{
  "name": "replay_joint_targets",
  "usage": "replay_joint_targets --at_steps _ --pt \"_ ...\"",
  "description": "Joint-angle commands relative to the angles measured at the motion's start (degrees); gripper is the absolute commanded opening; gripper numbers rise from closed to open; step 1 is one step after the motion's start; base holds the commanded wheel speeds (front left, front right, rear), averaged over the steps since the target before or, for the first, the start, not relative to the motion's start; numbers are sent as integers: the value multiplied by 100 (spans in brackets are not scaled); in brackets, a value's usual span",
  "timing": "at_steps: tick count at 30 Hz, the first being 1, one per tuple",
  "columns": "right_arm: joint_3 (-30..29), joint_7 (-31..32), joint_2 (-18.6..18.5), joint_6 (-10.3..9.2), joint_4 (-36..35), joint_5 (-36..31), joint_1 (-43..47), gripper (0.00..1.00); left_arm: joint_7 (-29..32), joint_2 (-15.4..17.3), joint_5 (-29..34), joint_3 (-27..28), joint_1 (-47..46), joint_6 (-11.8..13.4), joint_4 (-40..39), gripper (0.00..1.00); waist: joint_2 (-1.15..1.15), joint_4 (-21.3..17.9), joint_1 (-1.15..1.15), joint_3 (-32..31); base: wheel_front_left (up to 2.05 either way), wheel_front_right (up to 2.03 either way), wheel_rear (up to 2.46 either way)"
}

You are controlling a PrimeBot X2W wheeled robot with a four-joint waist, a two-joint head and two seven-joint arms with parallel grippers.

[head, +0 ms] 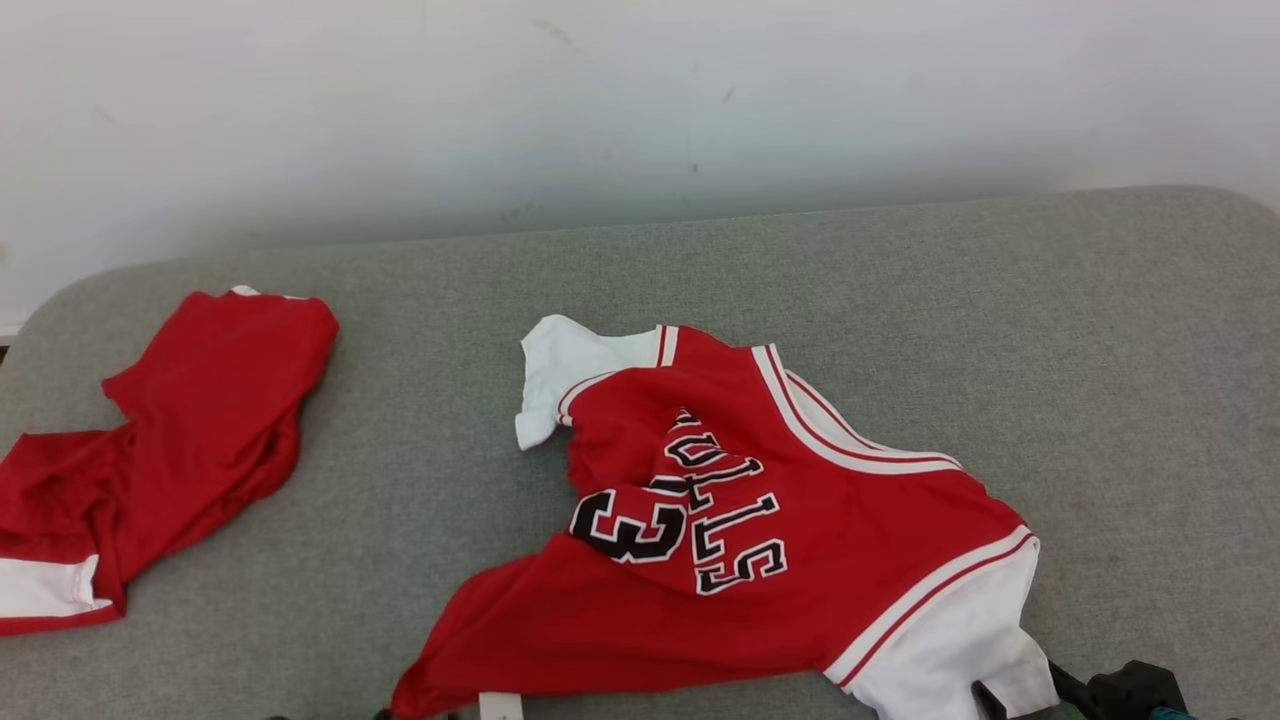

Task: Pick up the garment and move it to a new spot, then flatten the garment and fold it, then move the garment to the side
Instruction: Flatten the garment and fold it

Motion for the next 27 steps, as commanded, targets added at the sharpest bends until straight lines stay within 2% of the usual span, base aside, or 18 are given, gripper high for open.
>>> replay_joint_targets --at_steps 1,7,15,26,27 --pt "31 4 -38 -13 55 45 -11 100 -44 66 -9 34 1 36 -24 100 0 -5 0 -1 0 0 0" --pt "119 -58 -47 -13 170 112 -82 100 13 203 -82 122 -81 24 -138 100 0 -33 0 -2 0 0 0" --pt "319 -49 49 -13 265 208 -220 100 52 219 -206 -71 -219 0 -44 100 0 -160 0 64 0 0 0" --pt "928 119 122 15 316 605 -355 100 -26 281 -316 -250 -356 -30 104 100 0 -248 0 188 0 0 0" --pt "1012 160 129 16 328 665 -365 85 -28 275 -330 -269 -366 -34 116 83 0 -244 0 190 0 0 0"
